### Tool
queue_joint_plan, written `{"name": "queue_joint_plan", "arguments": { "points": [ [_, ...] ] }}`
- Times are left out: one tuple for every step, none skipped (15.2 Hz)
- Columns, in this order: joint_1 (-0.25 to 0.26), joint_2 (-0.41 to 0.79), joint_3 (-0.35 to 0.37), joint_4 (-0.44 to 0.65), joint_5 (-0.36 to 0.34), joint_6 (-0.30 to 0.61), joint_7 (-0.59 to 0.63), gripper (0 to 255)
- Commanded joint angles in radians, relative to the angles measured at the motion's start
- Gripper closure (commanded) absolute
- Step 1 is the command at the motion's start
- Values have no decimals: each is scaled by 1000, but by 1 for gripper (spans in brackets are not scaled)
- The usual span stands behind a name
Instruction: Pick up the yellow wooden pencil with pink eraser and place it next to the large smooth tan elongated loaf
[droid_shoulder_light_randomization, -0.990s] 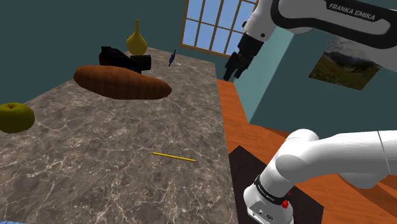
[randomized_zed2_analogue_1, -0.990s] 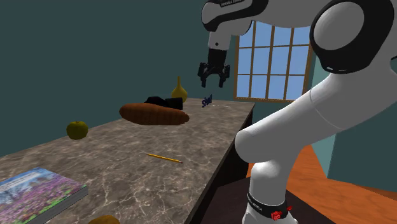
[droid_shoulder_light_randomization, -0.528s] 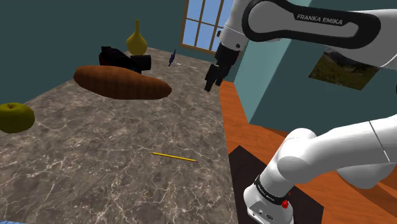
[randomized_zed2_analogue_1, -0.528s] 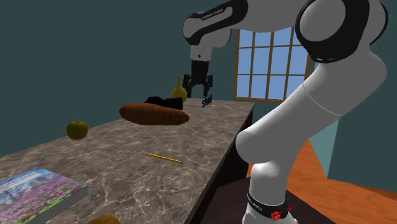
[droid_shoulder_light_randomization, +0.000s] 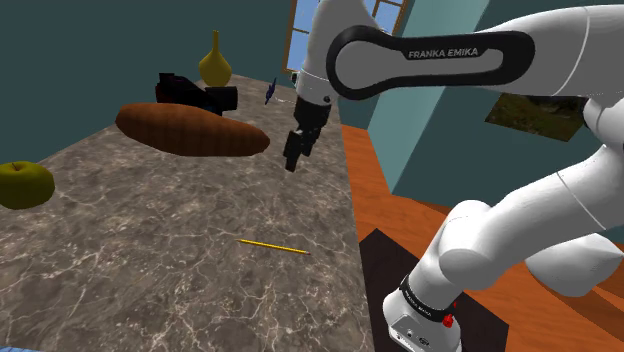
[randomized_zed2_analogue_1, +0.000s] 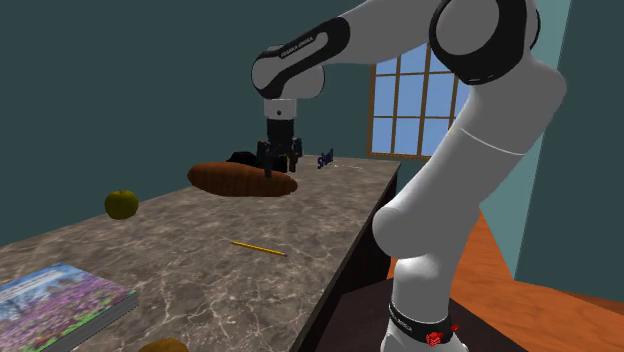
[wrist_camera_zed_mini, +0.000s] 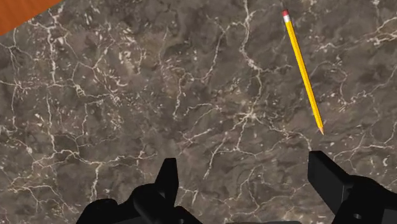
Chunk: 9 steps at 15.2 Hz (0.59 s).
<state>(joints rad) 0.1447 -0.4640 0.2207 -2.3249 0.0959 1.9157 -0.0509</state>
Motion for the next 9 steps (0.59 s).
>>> {"name": "queue_joint_plan", "arguments": {
  "points": [
    [16,55,29,12,-5,28,2,0],
    [23,83,44,18,-9,42,3,0],
    [31,112,59,25,-13,56,6,0],
    [38,142,73,33,-19,69,8,0],
    [45,171,88,41,-26,82,12,0],
    [52,201,102,49,-33,95,15,0],
    [59,232,116,58,-42,107,19,0],
    [66,262,129,68,-51,118,24,0],
    [73,293,143,78,-62,129,29,0]
  ]
}}
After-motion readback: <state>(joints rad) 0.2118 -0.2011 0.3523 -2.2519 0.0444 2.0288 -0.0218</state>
